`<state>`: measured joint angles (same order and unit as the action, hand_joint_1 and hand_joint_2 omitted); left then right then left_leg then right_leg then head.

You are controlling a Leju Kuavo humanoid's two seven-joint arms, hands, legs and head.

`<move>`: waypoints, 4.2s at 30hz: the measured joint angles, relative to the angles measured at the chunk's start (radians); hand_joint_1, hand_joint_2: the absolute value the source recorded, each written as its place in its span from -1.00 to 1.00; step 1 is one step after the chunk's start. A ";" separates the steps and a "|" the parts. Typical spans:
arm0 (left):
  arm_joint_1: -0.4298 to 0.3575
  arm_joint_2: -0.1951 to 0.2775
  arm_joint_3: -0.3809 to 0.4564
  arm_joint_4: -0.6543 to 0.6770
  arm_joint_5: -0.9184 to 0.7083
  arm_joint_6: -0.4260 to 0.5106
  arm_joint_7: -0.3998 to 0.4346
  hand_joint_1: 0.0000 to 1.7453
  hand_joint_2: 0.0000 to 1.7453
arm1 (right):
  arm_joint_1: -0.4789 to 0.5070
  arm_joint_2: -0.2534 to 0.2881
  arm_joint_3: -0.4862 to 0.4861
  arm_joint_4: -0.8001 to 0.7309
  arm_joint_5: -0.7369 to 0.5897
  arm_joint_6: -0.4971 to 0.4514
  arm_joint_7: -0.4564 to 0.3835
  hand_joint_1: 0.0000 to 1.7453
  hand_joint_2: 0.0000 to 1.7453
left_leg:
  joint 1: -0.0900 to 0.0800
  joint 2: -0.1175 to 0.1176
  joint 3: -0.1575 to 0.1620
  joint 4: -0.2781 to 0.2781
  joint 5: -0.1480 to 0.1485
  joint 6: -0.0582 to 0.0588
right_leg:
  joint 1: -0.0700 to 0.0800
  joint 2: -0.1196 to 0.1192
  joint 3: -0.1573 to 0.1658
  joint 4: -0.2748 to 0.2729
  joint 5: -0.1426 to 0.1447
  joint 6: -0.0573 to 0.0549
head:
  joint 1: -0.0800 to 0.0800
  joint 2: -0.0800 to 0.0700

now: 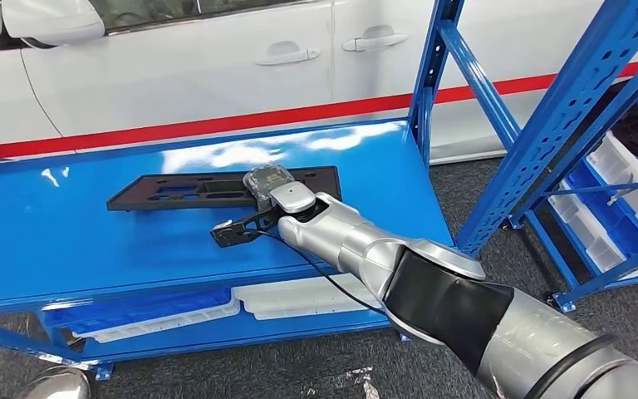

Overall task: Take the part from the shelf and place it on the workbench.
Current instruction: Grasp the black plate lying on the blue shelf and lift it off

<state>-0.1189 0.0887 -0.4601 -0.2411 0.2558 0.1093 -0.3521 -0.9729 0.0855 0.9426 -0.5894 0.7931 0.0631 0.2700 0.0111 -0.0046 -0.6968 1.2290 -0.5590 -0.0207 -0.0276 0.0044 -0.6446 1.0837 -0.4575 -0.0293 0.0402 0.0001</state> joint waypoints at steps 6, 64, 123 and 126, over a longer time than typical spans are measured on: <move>0.001 0.001 0.000 0.000 0.000 0.000 0.000 -1.00 -1.00 | -0.001 0.000 0.000 -0.001 0.000 0.000 0.000 1.00 1.00 | -0.009 -0.001 0.050 -0.110 0.086 0.029 | 0.009 0.002 0.004 -0.004 0.001 0.000 | 0.000 0.000; 0.020 -0.008 0.003 0.006 0.125 0.090 0.035 -1.00 1.00 | 0.112 0.023 -0.222 -0.619 -0.971 -0.336 -0.268 1.00 1.00 | -0.001 0.005 -0.023 0.087 -0.052 -0.001 | 0.002 0.001 -0.016 0.011 0.000 0.001 | 0.002 0.000; 0.012 -0.017 0.003 0.008 0.138 0.120 0.052 -1.00 1.00 | 0.130 0.015 -0.228 -0.713 -1.116 -0.308 -0.285 1.00 1.00 | 0.009 0.012 -0.057 -0.051 0.049 0.000 | -0.013 -0.002 -0.002 0.026 -0.020 0.008 | 0.003 0.000; 0.011 -0.018 0.003 0.008 0.138 0.119 0.053 -1.00 1.00 | 0.131 0.016 -0.227 -0.709 -1.112 -0.304 -0.284 1.00 1.00 | 0.009 0.011 -0.073 0.090 -0.017 -0.002 | -0.008 -0.003 -0.033 0.024 0.006 0.005 | 0.002 0.000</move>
<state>-0.1082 0.0710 -0.4566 -0.2330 0.3933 0.2287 -0.2995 -0.8422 0.1016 0.7156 -1.2981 -0.3187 -0.2407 -0.0140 0.0199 0.0068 -0.7701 1.3189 -0.5763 -0.0231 -0.0358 0.0014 -0.6774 1.1081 -0.4514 -0.0238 0.0426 0.0000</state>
